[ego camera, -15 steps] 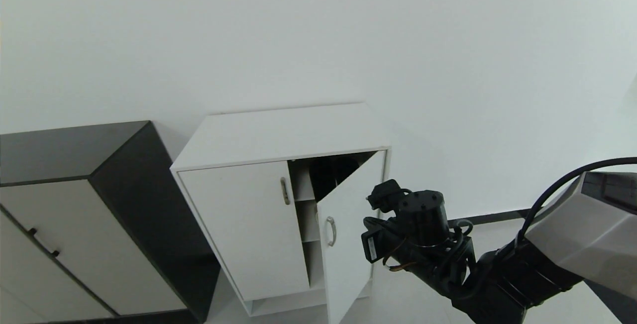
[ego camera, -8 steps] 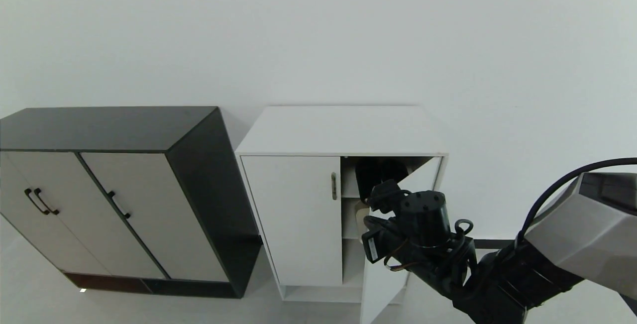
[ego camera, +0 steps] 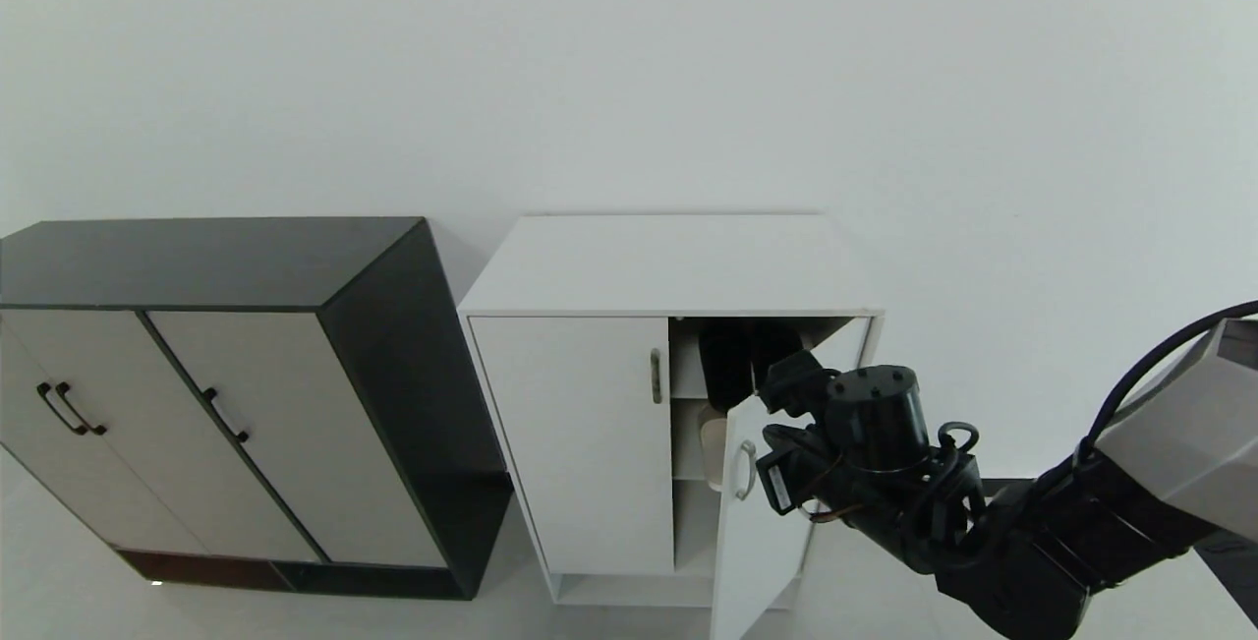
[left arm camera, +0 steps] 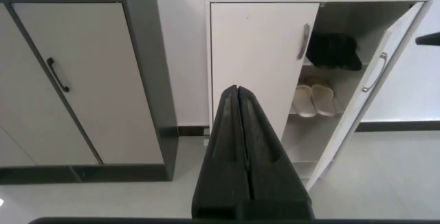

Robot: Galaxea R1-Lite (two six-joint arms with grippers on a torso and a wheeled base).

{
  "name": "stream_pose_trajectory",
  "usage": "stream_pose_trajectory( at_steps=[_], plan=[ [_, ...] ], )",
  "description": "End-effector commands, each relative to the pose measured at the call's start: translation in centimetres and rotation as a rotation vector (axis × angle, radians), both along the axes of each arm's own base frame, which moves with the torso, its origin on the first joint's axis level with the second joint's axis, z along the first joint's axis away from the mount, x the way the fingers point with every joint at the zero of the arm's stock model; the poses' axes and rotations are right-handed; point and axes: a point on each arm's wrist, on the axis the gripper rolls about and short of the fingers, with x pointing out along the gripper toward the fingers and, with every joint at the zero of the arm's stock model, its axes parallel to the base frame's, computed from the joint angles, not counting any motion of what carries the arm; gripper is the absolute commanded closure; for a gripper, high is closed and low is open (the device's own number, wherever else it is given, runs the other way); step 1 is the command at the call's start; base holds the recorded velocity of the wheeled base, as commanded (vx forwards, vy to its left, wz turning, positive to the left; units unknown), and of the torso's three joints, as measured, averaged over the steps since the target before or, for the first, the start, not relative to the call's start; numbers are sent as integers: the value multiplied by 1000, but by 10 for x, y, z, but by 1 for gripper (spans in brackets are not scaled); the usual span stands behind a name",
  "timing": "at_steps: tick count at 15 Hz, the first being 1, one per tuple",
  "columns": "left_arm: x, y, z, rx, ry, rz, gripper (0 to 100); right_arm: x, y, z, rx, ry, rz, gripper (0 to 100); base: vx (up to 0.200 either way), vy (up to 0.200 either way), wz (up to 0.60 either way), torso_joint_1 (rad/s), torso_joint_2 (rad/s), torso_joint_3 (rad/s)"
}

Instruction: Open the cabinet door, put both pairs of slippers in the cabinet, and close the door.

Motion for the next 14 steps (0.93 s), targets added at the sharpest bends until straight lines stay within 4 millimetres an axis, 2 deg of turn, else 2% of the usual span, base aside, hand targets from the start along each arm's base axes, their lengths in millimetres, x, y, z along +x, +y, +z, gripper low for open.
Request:
stream_pose_trajectory(
  at_steps=[1,8,14],
  plan=[
    [0,0,0,-1,0,0,100,1,-1,-2,-5,6,-4,100,200,0,0,7,12,2],
    [0,0,0,-1,0,0,100,14,2,-14,-3,7,-22,100,0,0,0,0,0,0],
    [0,0,0,-1,0,0,100,50,10,-32,55,-53,-63,100,0,0,0,0,0,0]
  ],
)
